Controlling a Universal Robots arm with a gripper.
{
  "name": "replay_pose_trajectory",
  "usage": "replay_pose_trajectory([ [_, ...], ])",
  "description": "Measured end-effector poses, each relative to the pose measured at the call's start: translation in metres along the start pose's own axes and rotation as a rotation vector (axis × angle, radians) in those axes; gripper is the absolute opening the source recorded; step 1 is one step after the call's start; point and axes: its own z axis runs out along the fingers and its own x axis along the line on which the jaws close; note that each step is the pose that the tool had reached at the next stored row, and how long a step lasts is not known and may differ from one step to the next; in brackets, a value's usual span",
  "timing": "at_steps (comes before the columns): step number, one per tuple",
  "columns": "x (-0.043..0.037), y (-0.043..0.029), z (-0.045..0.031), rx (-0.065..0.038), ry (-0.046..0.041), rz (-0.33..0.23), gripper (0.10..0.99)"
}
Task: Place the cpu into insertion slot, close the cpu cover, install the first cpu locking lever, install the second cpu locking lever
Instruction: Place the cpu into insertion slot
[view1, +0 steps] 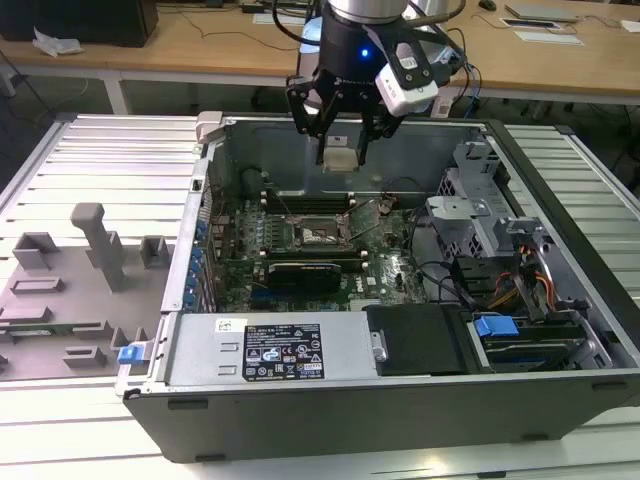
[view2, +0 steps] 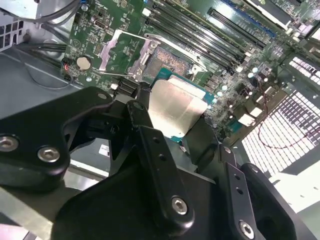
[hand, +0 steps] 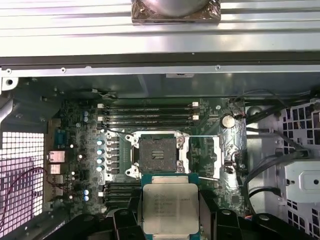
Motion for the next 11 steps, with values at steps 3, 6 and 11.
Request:
replay_pose_trajectory([
  [3,0.0011,-0.0013,0.0137,0.000,-0.0004,0.000,0.541],
  [6,0.0025,-0.0021,0.0222,0.000,-0.0047,0.000,0.541],
  [11,0.0036,-0.0029,0.0311,0.000,-0.0056,-0.001,0.541],
])
